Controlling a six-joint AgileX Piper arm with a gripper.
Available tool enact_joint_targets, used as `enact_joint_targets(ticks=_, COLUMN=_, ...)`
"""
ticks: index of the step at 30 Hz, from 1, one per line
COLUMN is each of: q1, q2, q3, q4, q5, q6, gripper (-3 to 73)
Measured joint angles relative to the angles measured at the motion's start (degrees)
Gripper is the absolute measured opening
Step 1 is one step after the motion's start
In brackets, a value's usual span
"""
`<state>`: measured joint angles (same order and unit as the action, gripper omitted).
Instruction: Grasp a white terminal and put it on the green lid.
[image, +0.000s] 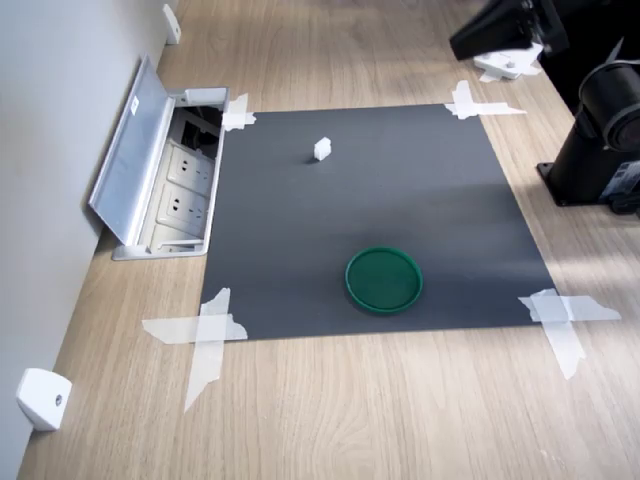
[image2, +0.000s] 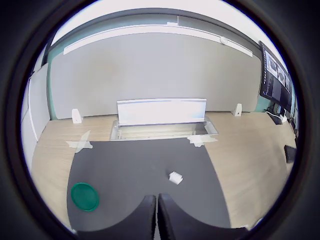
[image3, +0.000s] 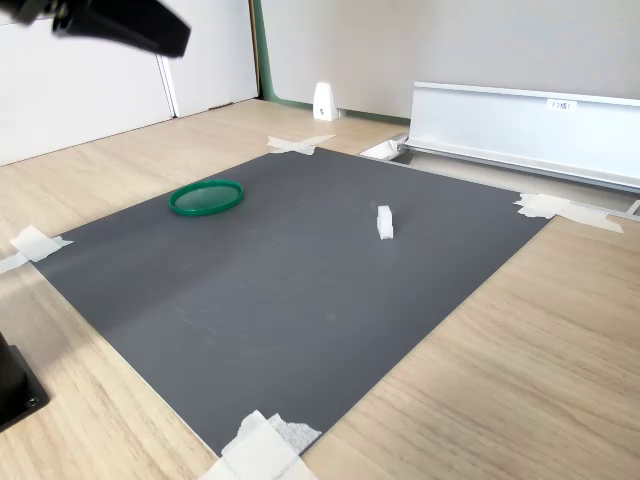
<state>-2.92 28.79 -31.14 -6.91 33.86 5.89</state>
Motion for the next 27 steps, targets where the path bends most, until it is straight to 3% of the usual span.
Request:
enact_joint_targets(ticks=4, q1=0.0, q2=7.24, q3=-6.17, q4=-3.02, q5=4.65, q6=-0.09, gripper=-0.8)
enact_joint_targets(ticks=9, q1=0.0, q2=15.22, q3=-12.86, q4=-3.72, q5=9.48, q6=-3.48, gripper=-0.8)
enact_joint_targets(ticks=18, q1=0.0, q2=28.11, q3=-20.6, q4=-1.79, q5=14.27, q6=-21.23, gripper=-0.8)
enact_joint_targets(ticks=21, q1=-1.64, q2=31.21, q3=-22.79, q4=1.21, q5=15.47, q6=-29.27, gripper=-0.8)
enact_joint_targets(ticks=27, q1=-12.09, q2=36.73, q3=-27.52, q4=11.39, q5=16.87, q6=-47.77, gripper=-0.8)
